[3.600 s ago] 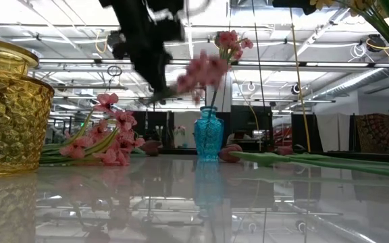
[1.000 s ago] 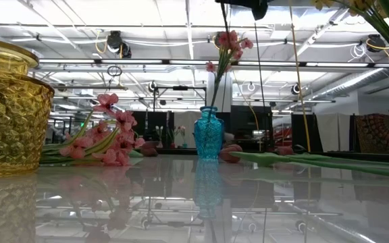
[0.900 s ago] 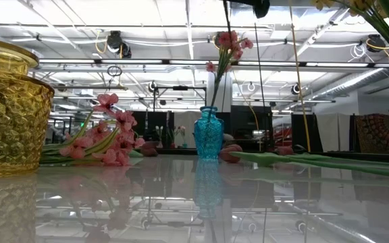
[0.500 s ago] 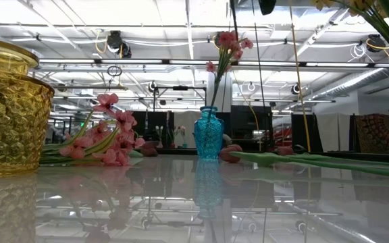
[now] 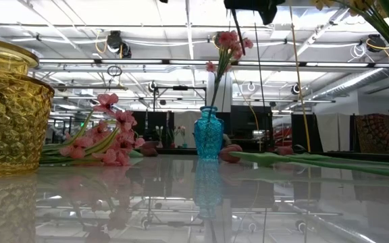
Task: Sort flowers into vase by color
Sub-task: Put the top pink flowers into the blue vase
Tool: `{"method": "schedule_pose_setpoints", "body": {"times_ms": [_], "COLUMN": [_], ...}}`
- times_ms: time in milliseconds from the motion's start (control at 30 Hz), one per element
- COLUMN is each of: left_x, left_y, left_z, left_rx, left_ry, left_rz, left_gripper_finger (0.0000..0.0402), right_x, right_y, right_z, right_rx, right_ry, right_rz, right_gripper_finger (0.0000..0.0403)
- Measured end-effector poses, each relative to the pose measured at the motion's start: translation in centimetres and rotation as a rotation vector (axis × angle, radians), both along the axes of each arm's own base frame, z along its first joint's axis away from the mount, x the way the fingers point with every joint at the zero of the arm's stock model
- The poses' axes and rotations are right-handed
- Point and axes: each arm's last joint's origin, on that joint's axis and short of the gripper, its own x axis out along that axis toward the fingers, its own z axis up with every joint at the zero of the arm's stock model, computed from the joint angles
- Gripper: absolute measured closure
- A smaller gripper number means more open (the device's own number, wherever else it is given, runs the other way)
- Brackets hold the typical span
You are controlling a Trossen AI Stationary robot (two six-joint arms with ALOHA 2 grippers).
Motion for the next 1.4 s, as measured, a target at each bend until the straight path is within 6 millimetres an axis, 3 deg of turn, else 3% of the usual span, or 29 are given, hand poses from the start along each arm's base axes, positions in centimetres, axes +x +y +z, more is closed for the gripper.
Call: {"method": "schedule_pose_setpoints", "body": {"times_ms": [400, 900, 1400], "left_x": [0.6, 0.7, 0.5], "left_y": [-0.1, 0.1, 1.0], "left_z": [0.4, 0.3, 0.3], "left_rx": [0.081, 0.107, 0.108], "left_ry": [-0.084, -0.081, -0.045], "left_rz": [0.017, -0.053, -0.045], "left_gripper_finger": [0.0168, 0.0389, 0.0385], "right_x": [-0.1, 0.4, 0.4], "right_y": [0.0, 0.2, 0.1], "right_z": [-0.2, -0.7, -0.6], "right_rx": [0.016, 0.024, 0.021], "right_ry": [0.017, 0.044, 0.031], "right_rz": [-0.005, 0.028, 0.014], "right_gripper_finger": [0.0400, 0.0395, 0.0273]}}
